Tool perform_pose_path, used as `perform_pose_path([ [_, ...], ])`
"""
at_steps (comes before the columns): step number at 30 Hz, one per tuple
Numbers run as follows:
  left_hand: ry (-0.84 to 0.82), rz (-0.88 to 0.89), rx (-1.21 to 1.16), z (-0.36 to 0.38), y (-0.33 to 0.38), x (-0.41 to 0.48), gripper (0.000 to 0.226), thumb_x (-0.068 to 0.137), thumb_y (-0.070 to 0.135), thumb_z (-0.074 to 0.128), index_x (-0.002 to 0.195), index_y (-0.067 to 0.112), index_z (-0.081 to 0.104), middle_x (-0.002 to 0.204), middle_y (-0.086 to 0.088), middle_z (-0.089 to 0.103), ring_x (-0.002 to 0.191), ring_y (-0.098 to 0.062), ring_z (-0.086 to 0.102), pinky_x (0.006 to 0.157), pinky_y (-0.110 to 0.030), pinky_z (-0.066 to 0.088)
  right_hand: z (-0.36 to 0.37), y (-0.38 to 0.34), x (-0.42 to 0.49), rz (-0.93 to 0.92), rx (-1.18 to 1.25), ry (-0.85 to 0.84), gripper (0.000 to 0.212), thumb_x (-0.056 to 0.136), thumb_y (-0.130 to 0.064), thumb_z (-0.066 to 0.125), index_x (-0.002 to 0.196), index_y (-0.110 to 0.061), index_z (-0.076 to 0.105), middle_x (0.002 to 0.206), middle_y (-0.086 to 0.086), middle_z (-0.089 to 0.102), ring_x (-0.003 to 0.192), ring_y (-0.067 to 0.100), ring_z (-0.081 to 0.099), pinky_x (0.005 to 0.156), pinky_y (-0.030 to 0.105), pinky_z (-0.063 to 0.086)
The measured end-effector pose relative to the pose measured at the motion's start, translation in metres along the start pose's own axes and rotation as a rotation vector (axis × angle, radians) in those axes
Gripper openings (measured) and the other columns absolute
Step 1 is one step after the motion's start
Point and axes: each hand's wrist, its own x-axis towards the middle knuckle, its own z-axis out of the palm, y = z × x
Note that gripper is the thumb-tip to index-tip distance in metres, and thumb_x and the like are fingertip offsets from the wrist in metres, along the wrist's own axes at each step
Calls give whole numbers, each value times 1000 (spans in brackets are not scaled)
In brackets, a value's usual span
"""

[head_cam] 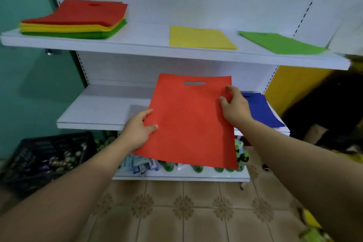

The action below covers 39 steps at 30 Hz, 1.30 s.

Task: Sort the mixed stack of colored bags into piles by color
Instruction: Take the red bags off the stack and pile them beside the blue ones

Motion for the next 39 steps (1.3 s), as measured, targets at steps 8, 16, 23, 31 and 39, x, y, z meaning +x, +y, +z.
perform_pose_path([
  [8, -4, -37, 56, -4, -21, -7, 59, 88, 7, 63, 142, 12, 40, 141, -8, 46, 107, -6, 42, 86, -21, 37, 27, 10, -11, 35, 8, -54, 47, 96, -26, 52, 141, -18, 40, 140, 8, 49, 125, 27, 48, 100, 30, 36],
  [16, -24, -75, 87, 20, -24, 52, 59, 89, 10, 62, 143, 16, 39, 139, -7, 48, 106, -9, 46, 86, -25, 41, 47, 35, 48, 59, 26, -135, 43, 96, -23, 52, 138, -18, 43, 137, 6, 52, 121, 25, 50, 95, 27, 37],
  [23, 5, -140, 164, 73, -36, 136, 59, 87, 6, 64, 141, 11, 41, 137, -13, 50, 107, -16, 52, 88, -24, 41, 83, 80, 138, 88, 77, -290, 49, 87, -9, 49, 134, -20, 47, 127, 5, 56, 106, 25, 57, 90, 35, 49],
  [31, -21, -164, 313, 122, -72, 213, 58, 85, 7, 66, 139, 8, 43, 140, -14, 47, 124, -27, 49, 102, -28, 35, 138, 143, 208, 38, -4, -352, 43, 88, -6, 51, 129, -16, 53, 122, 11, 60, 97, 26, 60, 84, 32, 49],
  [39, -57, -172, 421, 146, -110, 269, 57, 88, 13, 63, 141, 8, 41, 142, -14, 45, 126, -29, 46, 104, -31, 33, 187, 189, 249, 71, -109, -384, 41, 93, -20, 53, 134, -12, 50, 132, 14, 49, 96, 26, 58, 72, 26, 44],
])
